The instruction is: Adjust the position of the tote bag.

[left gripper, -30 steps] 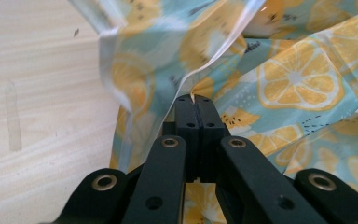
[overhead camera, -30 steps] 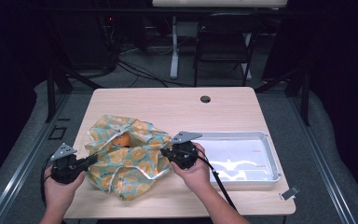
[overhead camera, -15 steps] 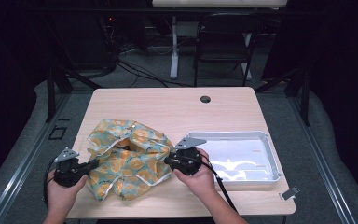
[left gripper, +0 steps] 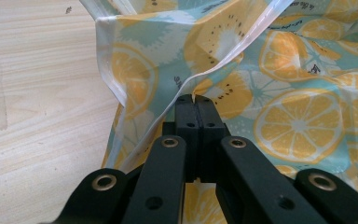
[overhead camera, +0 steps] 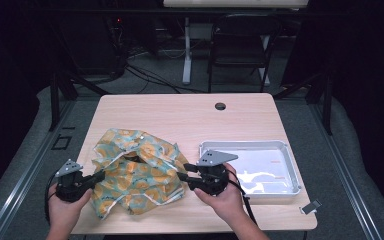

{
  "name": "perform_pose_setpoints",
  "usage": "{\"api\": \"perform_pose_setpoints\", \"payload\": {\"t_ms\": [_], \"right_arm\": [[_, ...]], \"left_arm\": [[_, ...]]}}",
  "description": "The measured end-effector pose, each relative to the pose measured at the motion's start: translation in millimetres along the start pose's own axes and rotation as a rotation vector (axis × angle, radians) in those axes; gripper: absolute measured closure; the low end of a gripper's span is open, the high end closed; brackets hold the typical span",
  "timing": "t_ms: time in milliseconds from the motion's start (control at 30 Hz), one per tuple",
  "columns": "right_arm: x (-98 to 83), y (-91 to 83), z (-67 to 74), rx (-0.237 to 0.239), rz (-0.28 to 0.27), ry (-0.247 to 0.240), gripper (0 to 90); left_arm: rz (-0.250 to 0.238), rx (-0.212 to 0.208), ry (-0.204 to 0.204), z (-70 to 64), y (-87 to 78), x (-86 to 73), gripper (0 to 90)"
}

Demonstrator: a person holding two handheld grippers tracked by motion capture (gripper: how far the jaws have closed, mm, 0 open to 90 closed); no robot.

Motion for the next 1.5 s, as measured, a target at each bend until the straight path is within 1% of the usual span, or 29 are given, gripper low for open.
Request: {"api": "perform_pose_setpoints", "payload": {"t_ms": [67,133,300,367,400,467,600,733,867,933,1033,1100,1133,1167,1233,1300,1333,1467,1500], "right_arm": [[4.7,-1.3,3.9,0.008,-0.01,-0.015,59.1],[11.5,0.6,5.6,0.002,-0.014,-0.03,56.1],[31.7,11.3,3.1,-0.007,-0.028,-0.046,50.1],[41.5,17.0,2.5,-0.013,-0.037,-0.059,48.4],[45.7,19.3,2.4,-0.014,-0.038,-0.065,47.8],[53.7,24.8,2.9,-0.012,-0.038,-0.069,47.1],[68.8,37.6,4.3,-0.008,-0.011,-0.091,45.2],[83.0,55.3,6.7,-0.01,0.024,-0.121,45.0],[92.8,68.9,8.6,-0.003,0.056,-0.148,46.4],[96.9,76.8,9.1,-0.006,0.079,-0.16,46.8],[99.6,86.0,8.0,-0.001,0.109,-0.17,51.2],[99.6,90.7,6.9,0.02,0.133,-0.161,62.3],[99.4,92.8,6.7,0.03,0.141,-0.153,66.3],[99.2,94.6,5.9,0.039,0.153,-0.152,72.8],[99.4,95.8,5.6,0.049,0.157,-0.151,79.8],[100.7,95.9,5.0,0.047,0.154,-0.154,87.1],[102.2,95.7,4.3,0.049,0.147,-0.152,89.4],[108.6,94.3,1.2,0.046,0.13,-0.145,90.0],[111.5,93.1,0.2,0.035,0.125,-0.149,90.0]], "left_arm": [[0.002,-0.001,0.005,-0.2,0.0,0.0,90.0],[-0.002,-0.002,0.007,-0.9,0.2,0.3,90.0],[0.0,0.0,0.009,-1.6,0.3,0.1,90.0],[0.013,-0.004,0.016,-1.0,0.7,-0.4,90.0],[0.007,-0.002,0.013,-1.4,2.1,-0.6,90.0],[0.015,-0.001,0.02,-1.7,2.9,-0.7,90.0],[0.017,0.0,0.025,-2.2,3.4,0.1,90.0],[0.016,0.003,0.024,-1.6,3.3,-0.4,90.0],[0.011,0.003,0.024,-0.3,3.6,-0.7,90.0],[0.018,0.004,0.027,0.2,3.2,-0.8,90.0],[0.016,0.007,0.029,0.5,3.3,-1.0,90.0],[0.014,0.01,0.027,0.3,3.7,-1.2,90.0],[0.017,0.01,0.029,0.5,3.7,-1.3,90.0],[0.018,0.01,0.029,0.5,3.7,-1.3,90.0],[0.02,0.01,0.03,0.5,3.9,-1.3,90.0],[0.022,0.012,0.034,0.7,4.3,-1.5,90.0],[0.022,0.011,0.034,0.5,4.7,-1.5,90.0],[0.031,0.007,0.035,0.0,6.3,-1.8,90.0],[0.029,0.01,0.036,-0.2,6.7,-1.8,90.0]]}}
Point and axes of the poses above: each handheld gripper's, and its own axes: y roughly forward along the jaws, x roughly out of its top, z roughly to its left, the point moved 2 cm from there along y, roughly forward along the jaws, and after that the axes turned 14 degrees about z, right-handed, at the moved point
